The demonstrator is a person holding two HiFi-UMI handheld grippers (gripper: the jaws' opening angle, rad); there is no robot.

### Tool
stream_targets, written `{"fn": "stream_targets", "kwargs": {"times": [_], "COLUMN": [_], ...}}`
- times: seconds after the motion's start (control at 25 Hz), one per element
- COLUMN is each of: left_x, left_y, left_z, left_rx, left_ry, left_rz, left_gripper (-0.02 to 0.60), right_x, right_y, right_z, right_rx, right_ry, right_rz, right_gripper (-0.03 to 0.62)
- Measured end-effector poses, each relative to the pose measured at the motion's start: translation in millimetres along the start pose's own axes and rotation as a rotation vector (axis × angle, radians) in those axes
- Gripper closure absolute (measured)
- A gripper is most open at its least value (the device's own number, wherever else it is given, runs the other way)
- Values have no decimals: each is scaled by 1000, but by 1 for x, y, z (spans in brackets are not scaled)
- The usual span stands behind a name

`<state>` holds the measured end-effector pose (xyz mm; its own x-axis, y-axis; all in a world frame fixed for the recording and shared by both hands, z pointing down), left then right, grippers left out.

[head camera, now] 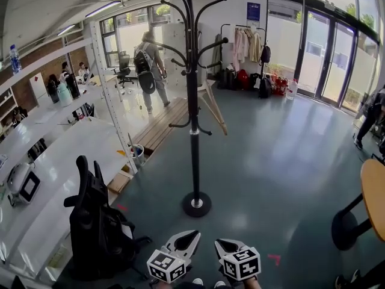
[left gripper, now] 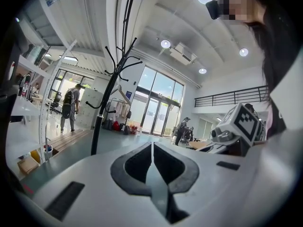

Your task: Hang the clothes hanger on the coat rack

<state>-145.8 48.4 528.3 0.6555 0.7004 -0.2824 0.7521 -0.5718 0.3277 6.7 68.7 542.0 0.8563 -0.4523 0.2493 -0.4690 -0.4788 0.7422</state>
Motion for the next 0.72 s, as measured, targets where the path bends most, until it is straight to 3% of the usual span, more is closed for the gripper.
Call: {"fn": "stream_targets", "kwargs": {"times": [0.72], "left_x": [47], "left_y": [15], "left_z": [-5], "left_rx": [-10], "left_ry": [1], "left_rz": [40], "left_gripper": [581], "right_x": [29], "right_y": [-29], "right_z": [-14], "right_rx": [-3], "right_ry": [-51], "right_rz": [20], "right_gripper": [583]}}
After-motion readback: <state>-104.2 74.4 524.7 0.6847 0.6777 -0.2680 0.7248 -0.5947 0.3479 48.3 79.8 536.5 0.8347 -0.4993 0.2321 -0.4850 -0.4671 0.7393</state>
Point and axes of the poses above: the fingertips, and each gripper's own axes: y forward along the fingers, x to its right, z out of its top, the point moved 8 cm from there along -y, backward along the fingers, and after that the axes turned 14 degrees about -x, right-handed, at the moved point
